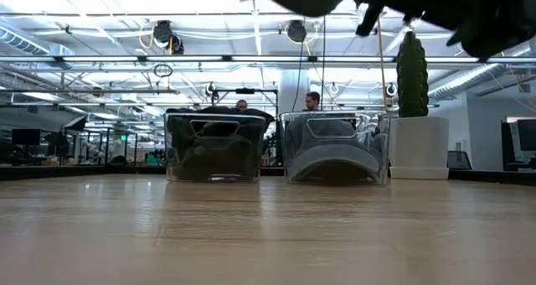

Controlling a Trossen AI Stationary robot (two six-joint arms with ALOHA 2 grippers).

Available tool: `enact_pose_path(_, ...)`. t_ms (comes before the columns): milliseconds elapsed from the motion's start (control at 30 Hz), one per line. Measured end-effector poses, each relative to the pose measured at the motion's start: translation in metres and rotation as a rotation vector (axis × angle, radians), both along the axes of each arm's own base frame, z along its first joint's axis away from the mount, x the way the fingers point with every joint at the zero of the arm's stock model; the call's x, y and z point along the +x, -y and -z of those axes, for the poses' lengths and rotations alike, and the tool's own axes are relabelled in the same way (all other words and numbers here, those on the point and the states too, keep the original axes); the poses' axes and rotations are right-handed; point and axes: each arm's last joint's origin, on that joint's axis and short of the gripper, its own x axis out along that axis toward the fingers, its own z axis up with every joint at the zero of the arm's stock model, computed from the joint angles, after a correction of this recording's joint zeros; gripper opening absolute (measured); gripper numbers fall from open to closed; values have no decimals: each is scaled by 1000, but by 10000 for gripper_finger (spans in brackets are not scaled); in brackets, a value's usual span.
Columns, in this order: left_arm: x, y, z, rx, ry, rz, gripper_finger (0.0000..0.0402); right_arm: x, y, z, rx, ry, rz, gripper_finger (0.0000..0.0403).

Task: Pick & Place hat
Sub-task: Put the gray cap into the right transparent bin

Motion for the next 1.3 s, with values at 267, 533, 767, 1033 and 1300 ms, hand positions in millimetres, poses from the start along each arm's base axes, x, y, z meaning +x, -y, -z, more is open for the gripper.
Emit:
enact_pose_path(267,35,-23,30,-485,139,631,246,-16,-3,-32,-181,129,-26,0)
enact_pose_path(533,65,-62,41,-513,171,626,235,-15,-15,-45,-232,200,-208,0)
enact_pose_path(767,72,-74,33,-461,236,696,247,-23,-21,-53,-249,245,-251,0)
enact_pose_path(1033,77,-96,19,-452,361,827,255,-29,-25,-61,-252,283,-267,0)
enact_pose_path(1300,89,-116,20,-486,450,969,255,-17,-28,-76,-247,269,-280,0)
